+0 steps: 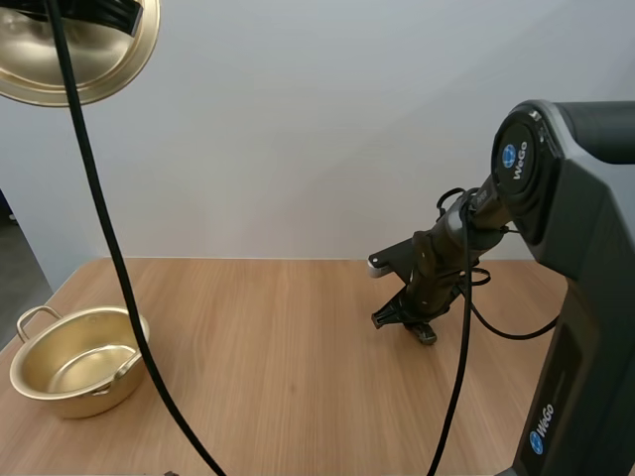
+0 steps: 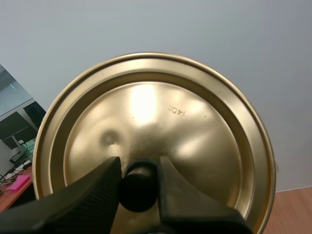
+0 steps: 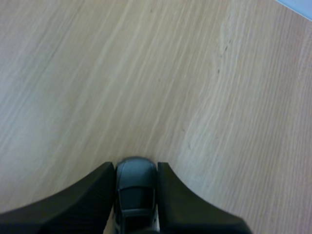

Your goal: Open the pot, put the car inside, and close it

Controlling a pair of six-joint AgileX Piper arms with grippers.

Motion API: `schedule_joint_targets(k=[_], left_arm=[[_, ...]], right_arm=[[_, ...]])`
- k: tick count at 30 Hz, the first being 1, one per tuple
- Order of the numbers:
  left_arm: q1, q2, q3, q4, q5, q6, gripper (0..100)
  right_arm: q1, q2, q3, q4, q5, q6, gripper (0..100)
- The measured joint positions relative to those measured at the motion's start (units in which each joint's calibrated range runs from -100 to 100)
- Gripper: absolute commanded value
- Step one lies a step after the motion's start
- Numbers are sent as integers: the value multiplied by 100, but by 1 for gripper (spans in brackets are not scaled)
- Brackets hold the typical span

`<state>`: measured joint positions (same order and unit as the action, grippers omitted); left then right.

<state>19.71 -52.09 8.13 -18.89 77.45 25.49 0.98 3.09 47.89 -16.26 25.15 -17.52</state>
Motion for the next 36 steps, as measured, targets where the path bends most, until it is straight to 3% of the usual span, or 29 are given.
schedule_joint_targets(k=[5,10,18,26,30,36], left_arm=[[0,0,0,-68,0,0,0],[0,0,0,-461,0,0,0],[0,-138,0,-538,-975,-787,0],[0,-682,-78,-419,-3005,-1787,0],[0,-992,-156,-419,-3942,-1891,0],[0,-1175,-516,-419,-4362,-1928,0]], right_arm=[[113,-577,-40,0,86,-10,0],[453,-1411,-291,88,251,-10,0],[1322,-2535,-946,1155,582,-896,0],[2227,-2153,-1909,2504,1032,-2048,0],[2678,-1760,-2384,3036,1032,-2575,0],[3394,-1145,-2923,3546,1036,-3099,0]])
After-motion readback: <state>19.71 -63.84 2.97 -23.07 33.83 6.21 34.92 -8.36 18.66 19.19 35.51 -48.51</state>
